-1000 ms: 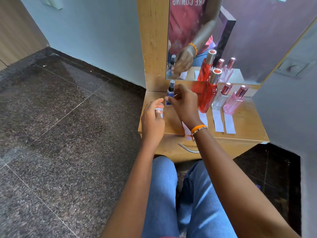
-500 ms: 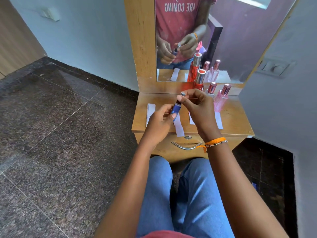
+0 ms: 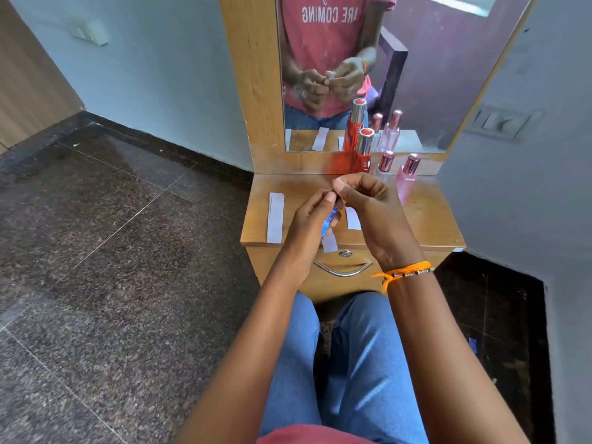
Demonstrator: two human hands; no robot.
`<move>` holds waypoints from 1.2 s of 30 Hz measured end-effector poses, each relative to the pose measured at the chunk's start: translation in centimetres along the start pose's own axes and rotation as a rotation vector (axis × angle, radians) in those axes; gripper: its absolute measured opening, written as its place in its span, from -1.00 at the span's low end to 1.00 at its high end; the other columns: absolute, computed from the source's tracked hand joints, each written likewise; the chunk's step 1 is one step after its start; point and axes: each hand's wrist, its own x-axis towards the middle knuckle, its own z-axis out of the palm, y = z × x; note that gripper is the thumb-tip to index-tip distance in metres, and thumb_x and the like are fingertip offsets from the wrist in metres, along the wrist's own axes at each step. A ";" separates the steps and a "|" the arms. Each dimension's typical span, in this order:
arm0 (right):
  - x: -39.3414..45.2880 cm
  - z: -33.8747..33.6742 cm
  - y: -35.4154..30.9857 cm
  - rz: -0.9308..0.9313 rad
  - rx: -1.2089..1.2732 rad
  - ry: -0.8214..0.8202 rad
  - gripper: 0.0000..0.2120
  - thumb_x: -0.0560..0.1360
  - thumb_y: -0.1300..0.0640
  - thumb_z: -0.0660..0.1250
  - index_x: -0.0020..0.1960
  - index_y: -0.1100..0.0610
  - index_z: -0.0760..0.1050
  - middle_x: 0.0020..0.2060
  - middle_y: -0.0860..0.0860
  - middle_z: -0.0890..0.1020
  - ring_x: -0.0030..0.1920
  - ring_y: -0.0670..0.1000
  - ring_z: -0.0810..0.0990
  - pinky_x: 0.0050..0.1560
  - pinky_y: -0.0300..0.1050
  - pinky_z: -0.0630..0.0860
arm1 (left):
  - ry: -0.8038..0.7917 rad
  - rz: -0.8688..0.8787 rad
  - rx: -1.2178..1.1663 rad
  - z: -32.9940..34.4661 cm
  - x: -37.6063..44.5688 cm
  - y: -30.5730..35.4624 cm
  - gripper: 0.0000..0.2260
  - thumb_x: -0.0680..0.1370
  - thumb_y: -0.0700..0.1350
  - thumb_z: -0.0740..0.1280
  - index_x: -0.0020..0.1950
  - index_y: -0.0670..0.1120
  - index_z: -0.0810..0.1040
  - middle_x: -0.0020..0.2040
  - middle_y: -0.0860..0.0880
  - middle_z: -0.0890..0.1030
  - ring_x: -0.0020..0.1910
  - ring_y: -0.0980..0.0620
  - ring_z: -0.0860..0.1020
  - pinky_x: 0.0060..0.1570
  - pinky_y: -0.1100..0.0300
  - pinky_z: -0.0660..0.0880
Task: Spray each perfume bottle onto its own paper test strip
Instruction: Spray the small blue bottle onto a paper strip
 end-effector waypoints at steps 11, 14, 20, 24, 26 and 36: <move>0.4 -1.1 -1.6 0.061 0.276 -0.065 -0.86 0.31 0.12 0.48 -0.19 0.16 0.62 -0.41 -0.07 0.59 -0.36 -0.08 0.45 -0.26 -0.28 0.42 | -0.264 -0.243 -0.441 -1.5 -0.3 -0.2 -0.69 0.63 -0.07 0.02 -0.20 -0.13 0.43 -0.44 0.07 0.44 -0.55 0.20 0.30 -0.48 0.34 0.17; 0.9 -2.9 -2.3 -0.037 0.119 0.096 -0.95 0.42 0.21 0.40 -0.15 0.20 0.60 -0.37 -0.07 0.62 -0.34 -0.16 0.53 -0.28 -0.34 0.46 | -0.255 -0.274 -0.338 -1.9 -0.9 -1.4 -0.71 0.62 -0.03 0.06 -0.16 -0.12 0.45 -0.42 0.07 0.42 -0.50 0.20 0.33 -0.45 0.35 0.23; -0.2 -2.4 3.0 -0.170 -0.722 0.109 -0.82 0.39 0.40 0.32 -0.19 0.14 0.56 -0.31 -0.02 0.62 -0.29 -0.14 0.57 -0.17 -0.23 0.49 | -0.043 -0.107 -0.091 -1.6 -0.4 -1.6 -0.84 0.61 -0.14 0.19 -0.03 0.01 0.55 -0.08 0.07 0.55 -0.07 0.20 0.50 0.08 0.23 0.37; -0.4 -2.1 5.6 -0.171 -0.910 0.145 -0.90 0.39 0.37 0.32 -0.19 0.22 0.56 -0.25 0.11 0.60 -0.23 0.11 0.55 -0.19 0.00 0.50 | 0.031 -0.009 -0.010 -2.0 -0.3 -1.5 -0.88 0.54 -0.14 0.31 -0.04 0.07 0.59 -0.08 0.08 0.57 -0.11 0.30 0.53 -0.07 0.42 0.44; -0.3 -2.3 6.0 -0.137 -0.917 0.163 -0.88 0.38 0.40 0.31 -0.18 0.23 0.57 -0.24 0.12 0.58 -0.19 0.13 0.56 -0.19 -0.06 0.48 | 0.089 0.017 0.014 -2.1 0.0 -1.6 -0.85 0.54 -0.20 0.30 -0.02 0.04 0.58 -0.07 0.09 0.60 -0.14 0.34 0.54 -0.08 0.48 0.45; -2.3 -1.0 2.0 -0.166 -0.503 -0.062 -0.58 0.49 0.42 0.19 0.24 0.05 0.42 0.05 -0.12 0.52 -0.03 -0.18 0.54 -0.04 -0.39 0.48 | 0.184 0.051 0.119 -1.2 1.1 -1.8 -0.86 0.53 -0.22 0.31 0.07 -0.13 0.58 0.06 -0.12 0.61 0.04 0.07 0.57 0.07 0.26 0.47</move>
